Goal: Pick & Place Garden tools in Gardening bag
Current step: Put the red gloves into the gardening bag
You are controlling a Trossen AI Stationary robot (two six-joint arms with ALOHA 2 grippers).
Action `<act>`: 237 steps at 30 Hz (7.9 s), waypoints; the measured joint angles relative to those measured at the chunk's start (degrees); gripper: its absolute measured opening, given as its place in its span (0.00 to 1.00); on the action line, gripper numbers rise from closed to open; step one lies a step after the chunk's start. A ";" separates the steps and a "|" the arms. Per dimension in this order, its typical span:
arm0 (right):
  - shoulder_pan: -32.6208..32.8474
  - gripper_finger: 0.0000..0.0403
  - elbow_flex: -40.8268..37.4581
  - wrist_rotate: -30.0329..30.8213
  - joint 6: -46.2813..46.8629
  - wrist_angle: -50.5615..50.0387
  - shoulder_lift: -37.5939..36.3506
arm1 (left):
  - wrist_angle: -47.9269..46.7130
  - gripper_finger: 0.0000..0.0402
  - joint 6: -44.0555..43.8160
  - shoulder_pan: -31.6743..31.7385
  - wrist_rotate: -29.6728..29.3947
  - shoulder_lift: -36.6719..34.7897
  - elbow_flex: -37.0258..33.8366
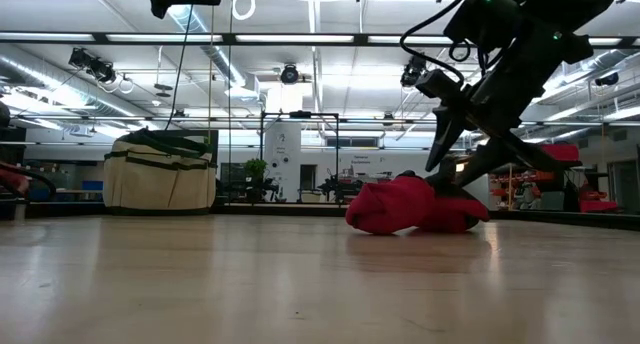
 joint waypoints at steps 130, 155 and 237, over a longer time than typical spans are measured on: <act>-5.38 0.00 28.17 -13.51 -76.13 20.74 -6.86 | 3.46 0.29 -1.47 -0.02 1.99 -0.02 0.02; -5.36 0.00 28.17 -17.81 -82.64 20.85 -6.84 | 16.77 0.29 -5.25 0.00 9.94 10.04 0.04; -5.35 0.00 28.20 -19.41 -80.59 16.55 -6.82 | 36.17 0.96 -17.49 -1.03 33.05 40.63 14.29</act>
